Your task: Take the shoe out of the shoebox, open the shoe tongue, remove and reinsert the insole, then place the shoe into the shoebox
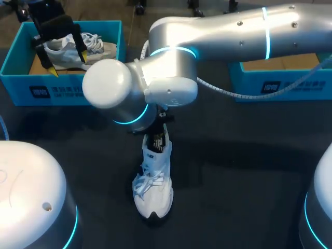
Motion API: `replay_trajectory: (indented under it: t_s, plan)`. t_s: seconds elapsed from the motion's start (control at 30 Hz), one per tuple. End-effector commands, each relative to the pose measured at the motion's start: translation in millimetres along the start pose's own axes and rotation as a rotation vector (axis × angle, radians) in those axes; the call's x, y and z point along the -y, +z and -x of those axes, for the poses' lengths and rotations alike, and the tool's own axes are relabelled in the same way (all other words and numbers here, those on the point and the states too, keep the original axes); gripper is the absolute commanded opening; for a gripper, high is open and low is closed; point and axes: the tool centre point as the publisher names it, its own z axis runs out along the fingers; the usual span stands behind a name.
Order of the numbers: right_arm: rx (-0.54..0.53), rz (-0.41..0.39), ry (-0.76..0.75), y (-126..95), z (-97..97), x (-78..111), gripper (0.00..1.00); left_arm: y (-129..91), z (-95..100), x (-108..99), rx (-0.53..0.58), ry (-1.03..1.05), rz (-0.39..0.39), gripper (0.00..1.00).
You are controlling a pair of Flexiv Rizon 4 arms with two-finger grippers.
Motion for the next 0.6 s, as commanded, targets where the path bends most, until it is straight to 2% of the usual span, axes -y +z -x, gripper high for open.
replay_trajectory:
  t_s: [0.03, 0.17, 0.33, 0.6]
  plan:
    - [0.002, 0.037, 0.092, 16, -8.2, 5.0, 0.00, 0, 0.5, -1, -0.003, 0.001, 0.000, 1.00]
    - [-0.008, 0.020, 0.107, 27, -10.3, 7.2, 0.00, 0, 0.5, -1, -0.003, 0.001, 0.000, 1.00]
    - [-0.031, -0.045, 0.116, 37, -14.0, 16.6, 0.00, 0, 0.5, -1, -0.003, 0.001, 0.000, 1.00]
    - [-0.121, -0.161, 0.109, 32, -30.9, 36.9, 0.00, 0, 0.5, -1, -0.003, 0.001, 0.000, 1.00]
